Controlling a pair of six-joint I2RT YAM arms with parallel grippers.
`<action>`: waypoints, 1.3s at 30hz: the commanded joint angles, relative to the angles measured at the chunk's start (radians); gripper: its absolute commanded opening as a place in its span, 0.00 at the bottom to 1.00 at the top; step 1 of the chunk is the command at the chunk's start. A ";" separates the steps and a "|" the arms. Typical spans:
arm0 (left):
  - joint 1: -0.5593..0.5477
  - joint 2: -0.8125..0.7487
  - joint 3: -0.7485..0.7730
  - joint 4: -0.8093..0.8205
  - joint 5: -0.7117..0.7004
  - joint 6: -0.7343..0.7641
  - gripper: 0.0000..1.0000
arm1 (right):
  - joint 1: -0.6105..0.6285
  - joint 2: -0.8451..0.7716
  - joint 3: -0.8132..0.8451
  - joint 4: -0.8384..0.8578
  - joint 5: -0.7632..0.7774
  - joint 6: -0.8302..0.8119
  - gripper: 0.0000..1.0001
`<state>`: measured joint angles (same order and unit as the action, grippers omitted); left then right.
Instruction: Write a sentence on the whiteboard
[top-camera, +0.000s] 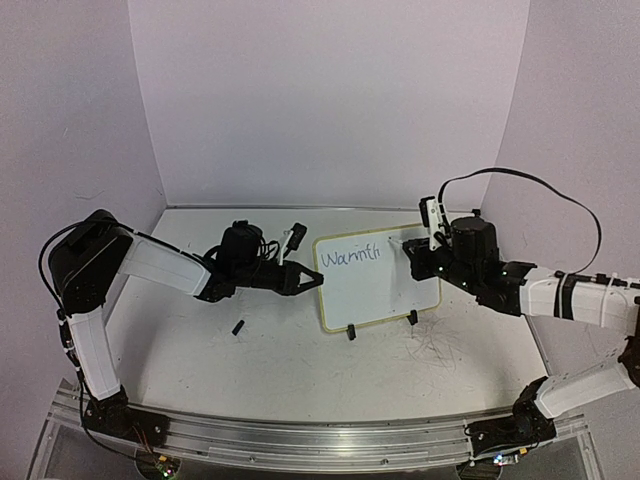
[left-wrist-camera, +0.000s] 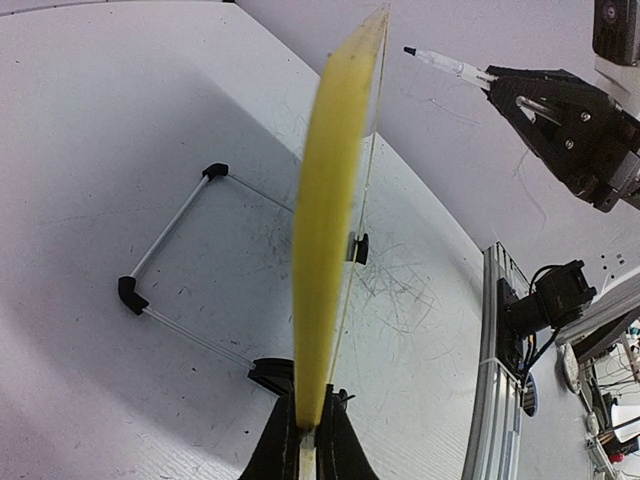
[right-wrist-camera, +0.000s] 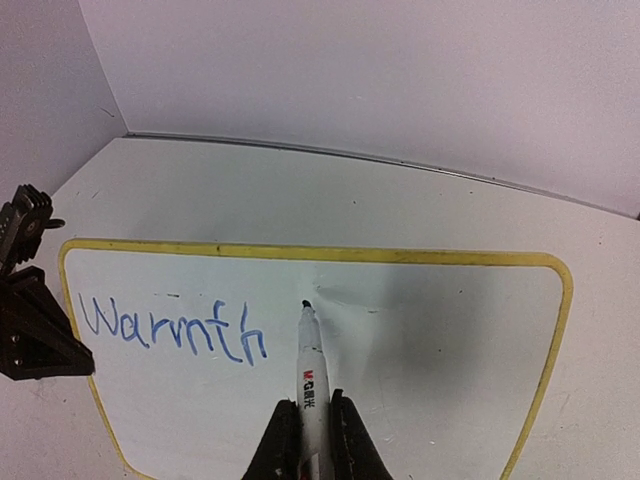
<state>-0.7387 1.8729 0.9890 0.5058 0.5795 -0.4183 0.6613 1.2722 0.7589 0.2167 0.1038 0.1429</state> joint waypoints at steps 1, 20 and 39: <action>-0.014 0.007 0.028 -0.020 -0.008 0.007 0.00 | -0.005 0.017 0.020 0.018 -0.009 0.003 0.00; -0.014 0.011 0.038 -0.028 -0.008 0.013 0.00 | -0.005 0.049 0.023 0.006 0.000 0.014 0.00; -0.015 0.012 0.039 -0.035 -0.009 0.019 0.00 | -0.005 0.051 0.007 -0.015 0.025 0.029 0.00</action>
<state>-0.7399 1.8732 0.9947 0.4959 0.5724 -0.4168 0.6617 1.3235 0.7589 0.2092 0.1104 0.1584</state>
